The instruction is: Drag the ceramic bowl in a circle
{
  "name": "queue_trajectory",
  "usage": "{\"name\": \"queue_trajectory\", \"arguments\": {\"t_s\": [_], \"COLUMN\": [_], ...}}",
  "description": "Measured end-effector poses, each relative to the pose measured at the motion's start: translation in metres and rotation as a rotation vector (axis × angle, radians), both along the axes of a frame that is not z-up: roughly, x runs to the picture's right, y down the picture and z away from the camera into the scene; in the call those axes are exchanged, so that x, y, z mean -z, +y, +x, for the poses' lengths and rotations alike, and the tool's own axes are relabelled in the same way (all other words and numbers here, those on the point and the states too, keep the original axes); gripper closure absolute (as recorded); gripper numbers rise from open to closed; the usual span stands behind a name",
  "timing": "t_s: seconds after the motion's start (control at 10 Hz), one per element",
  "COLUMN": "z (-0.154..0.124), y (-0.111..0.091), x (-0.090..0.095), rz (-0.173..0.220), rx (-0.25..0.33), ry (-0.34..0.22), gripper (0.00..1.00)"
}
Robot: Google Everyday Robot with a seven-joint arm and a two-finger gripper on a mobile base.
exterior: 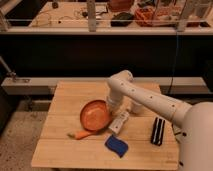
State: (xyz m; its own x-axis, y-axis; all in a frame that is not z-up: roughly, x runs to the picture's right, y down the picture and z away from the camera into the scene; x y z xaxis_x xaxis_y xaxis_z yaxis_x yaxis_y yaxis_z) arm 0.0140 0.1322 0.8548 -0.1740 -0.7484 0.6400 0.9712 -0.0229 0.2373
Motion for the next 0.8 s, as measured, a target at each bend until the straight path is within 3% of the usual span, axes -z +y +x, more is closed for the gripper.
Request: {"name": "queue_trajectory", "arguments": {"t_s": [0.4,0.6,0.8], "z": [-0.085,-0.115,-0.122], "y": [0.005,-0.009,-0.033], "x": [-0.001,-0.02,-0.046], "rz": [-0.009,-0.018,-0.025], "rx": [0.092,0.09,0.057], "ry": [-0.121,-0.154,-0.158], "gripper": [1.0,1.0,1.0]}}
